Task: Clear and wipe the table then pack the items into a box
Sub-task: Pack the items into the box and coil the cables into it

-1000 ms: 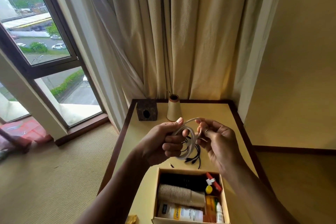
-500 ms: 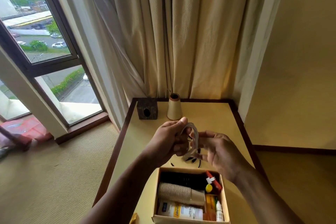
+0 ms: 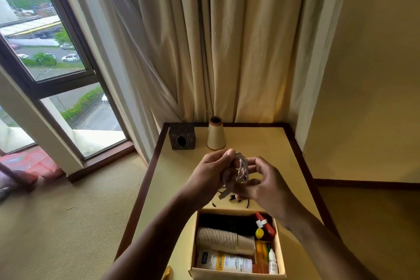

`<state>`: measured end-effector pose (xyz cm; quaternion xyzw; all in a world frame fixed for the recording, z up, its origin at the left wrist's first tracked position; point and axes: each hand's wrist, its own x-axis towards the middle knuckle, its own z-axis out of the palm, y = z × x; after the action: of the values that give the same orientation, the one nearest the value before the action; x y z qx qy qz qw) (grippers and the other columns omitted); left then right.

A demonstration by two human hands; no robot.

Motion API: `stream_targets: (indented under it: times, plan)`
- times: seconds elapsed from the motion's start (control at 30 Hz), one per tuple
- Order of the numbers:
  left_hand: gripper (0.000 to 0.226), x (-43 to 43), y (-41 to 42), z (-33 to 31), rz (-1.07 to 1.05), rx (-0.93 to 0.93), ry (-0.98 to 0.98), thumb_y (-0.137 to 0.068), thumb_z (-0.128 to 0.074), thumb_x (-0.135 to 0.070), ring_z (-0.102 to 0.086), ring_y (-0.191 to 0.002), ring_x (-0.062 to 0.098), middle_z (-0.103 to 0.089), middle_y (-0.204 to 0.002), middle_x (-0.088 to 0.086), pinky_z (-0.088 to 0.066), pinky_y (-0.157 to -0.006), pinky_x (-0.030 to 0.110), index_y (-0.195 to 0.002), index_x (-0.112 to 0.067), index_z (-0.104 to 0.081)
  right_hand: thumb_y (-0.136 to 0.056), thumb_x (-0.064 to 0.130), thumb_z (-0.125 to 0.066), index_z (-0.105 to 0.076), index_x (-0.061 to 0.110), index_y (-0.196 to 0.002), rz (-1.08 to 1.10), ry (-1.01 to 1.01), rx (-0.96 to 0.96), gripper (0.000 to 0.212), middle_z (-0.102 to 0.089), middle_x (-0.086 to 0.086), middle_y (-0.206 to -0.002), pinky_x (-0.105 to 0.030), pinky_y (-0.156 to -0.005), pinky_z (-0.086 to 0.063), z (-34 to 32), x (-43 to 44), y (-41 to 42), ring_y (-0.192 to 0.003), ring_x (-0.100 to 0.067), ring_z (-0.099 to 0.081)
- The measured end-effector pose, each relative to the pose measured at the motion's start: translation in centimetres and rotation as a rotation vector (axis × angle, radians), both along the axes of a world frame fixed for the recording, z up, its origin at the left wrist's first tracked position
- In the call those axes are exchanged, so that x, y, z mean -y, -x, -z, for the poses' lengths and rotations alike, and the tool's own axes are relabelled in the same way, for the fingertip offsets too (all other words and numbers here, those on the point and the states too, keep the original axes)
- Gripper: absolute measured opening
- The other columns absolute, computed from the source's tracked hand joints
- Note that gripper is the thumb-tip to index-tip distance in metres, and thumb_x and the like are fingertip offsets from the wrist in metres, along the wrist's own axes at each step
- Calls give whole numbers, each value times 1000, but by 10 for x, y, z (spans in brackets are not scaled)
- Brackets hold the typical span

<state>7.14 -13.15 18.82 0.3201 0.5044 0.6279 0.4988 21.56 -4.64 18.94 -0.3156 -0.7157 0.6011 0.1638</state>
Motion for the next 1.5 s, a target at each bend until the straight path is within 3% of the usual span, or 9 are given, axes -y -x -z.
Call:
stream_targets:
  times: [0.3, 0.5, 0.63, 0.73, 0.8, 0.9, 1.0, 1.13, 1.5]
  plan:
    - [39, 0, 3, 7, -25, -91, 6, -108, -43, -26, -55, -90, 34, -61, -93, 17, -48, -81, 40, -111, 9, -61, -80, 5, -80, -59, 21, -119, 90, 17, 32, 48, -69, 0, -111, -43, -75, -64, 5, -3, 0, -81, -20, -77]
    - [36, -8, 5, 14, -250, -423, 111, -110, -42, -23, -52, -56, 4, -58, -60, -10, -45, -56, 22, -89, -5, -65, -93, 13, -69, -72, 16, -117, 49, -578, 93, 24, -76, 5, -97, -14, -71, -57, 8, 1, -8, -81, 1, -70]
    - [36, -10, 7, 19, -217, -699, 208, -110, -41, -26, -52, -58, 2, -60, -68, -10, -45, -61, 28, -89, -11, -66, -88, -2, -67, -70, 15, -124, -97, -950, 79, 39, -72, 1, -108, -24, -84, -59, -1, -6, -7, -99, -8, -66]
    - [34, -2, 12, 13, -147, -373, 175, -111, -40, -24, -46, -57, 9, -52, -66, -4, -43, -53, 25, -93, -5, -62, -78, -3, -61, -74, 9, -115, -113, -1421, 114, 40, -74, -5, -96, -39, -79, -57, -5, -24, -7, -92, -23, -65]
    - [33, 4, 16, 8, -56, -34, 71, -111, -39, -25, -40, -58, 14, -43, -66, 0, -42, -53, 27, -94, -4, -57, -80, 1, -58, -76, 10, -110, -64, -1492, 124, 36, -72, -8, -100, -39, -81, -54, 0, -33, -6, -97, -25, -62]
    - [32, 5, 13, 6, 5, 196, -17, -110, -39, -26, -35, -60, 16, -33, -70, 3, -39, -56, 29, -91, -6, -56, -85, 1, -65, -75, 11, -113, 68, -1279, 48, 31, -65, -6, -107, -27, -80, -55, 18, -32, 0, -102, -18, -57]
    - [31, 2, 8, 7, -38, 300, -40, -110, -40, -25, -33, -59, 16, -29, -70, 3, -38, -56, 28, -92, -6, -55, -93, 6, -66, -74, 12, -114, 168, -719, -183, 23, -72, 4, -101, -24, -80, -59, 28, -14, 9, -96, -5, -66]
    - [31, 1, 4, 5, -105, 230, -11, -111, -38, -25, -48, -52, 12, -48, -60, -1, -48, -52, 26, -92, -5, -53, -95, 3, -55, -76, 16, -106, 135, -67, -287, 27, -78, -1, -96, -30, -84, -59, 28, 1, 6, -96, -18, -72]
    - [34, -5, 8, 7, -153, -263, 142, -106, -51, -29, -67, -80, 32, -68, -94, 30, -61, -75, 44, -100, -3, -72, -97, 26, -62, -72, 24, -109, 171, -95, -194, 15, -77, 11, -96, -25, -78, -59, 31, 5, -3, -92, -7, -72]
